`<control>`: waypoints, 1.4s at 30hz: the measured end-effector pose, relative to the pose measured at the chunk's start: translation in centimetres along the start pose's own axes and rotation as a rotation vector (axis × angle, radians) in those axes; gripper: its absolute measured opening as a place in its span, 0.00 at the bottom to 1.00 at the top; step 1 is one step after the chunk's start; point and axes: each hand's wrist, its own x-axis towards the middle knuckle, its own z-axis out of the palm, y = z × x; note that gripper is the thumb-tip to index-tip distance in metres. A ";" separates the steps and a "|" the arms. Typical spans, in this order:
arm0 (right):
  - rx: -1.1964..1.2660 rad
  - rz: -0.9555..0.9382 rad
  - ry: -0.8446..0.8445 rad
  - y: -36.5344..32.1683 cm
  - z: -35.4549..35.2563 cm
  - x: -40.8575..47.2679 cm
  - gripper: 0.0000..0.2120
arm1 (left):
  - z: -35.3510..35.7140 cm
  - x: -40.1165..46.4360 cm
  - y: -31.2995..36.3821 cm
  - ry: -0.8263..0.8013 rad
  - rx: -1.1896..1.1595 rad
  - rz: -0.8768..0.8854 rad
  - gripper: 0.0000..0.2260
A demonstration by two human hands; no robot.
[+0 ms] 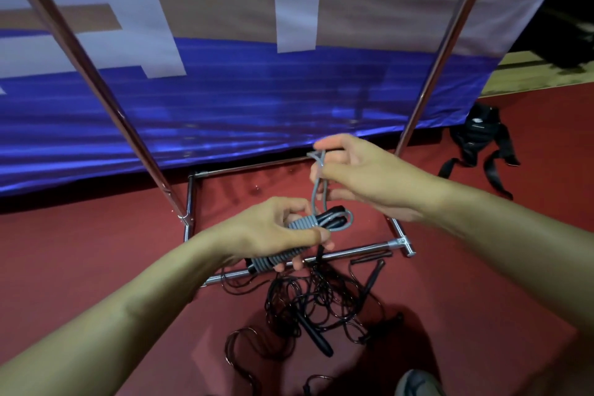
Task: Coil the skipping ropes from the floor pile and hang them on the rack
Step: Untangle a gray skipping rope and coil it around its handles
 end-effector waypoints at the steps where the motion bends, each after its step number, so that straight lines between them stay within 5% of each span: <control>1: 0.048 0.051 -0.014 0.0 -0.1 0.0 0.14 | 0.2 0.0 -0.2 -0.009 0.019 0.002 0.11; 12: -0.077 -0.218 -0.142 -1.3 0.3 -3.6 0.19 | 1.3 -1.3 1.5 0.027 0.059 0.014 0.15; 21: -0.100 -0.372 -0.083 -0.6 -1.7 -6.7 0.14 | 2.9 -2.5 2.3 0.102 -0.250 0.063 0.14; 25: -0.325 -0.449 0.053 -0.1 -2.6 -7.7 0.12 | 3.2 -2.4 2.0 0.194 -0.365 0.083 0.14; 34: -0.240 -0.343 -0.143 -0.5 -5.4 -9.6 0.14 | 3.0 -3.1 2.5 0.052 -0.451 0.182 0.22; 42: -0.260 -0.329 -0.110 -0.6 -6.0 -10.2 0.17 | 3.1 -2.9 2.7 -0.019 -0.477 0.244 0.25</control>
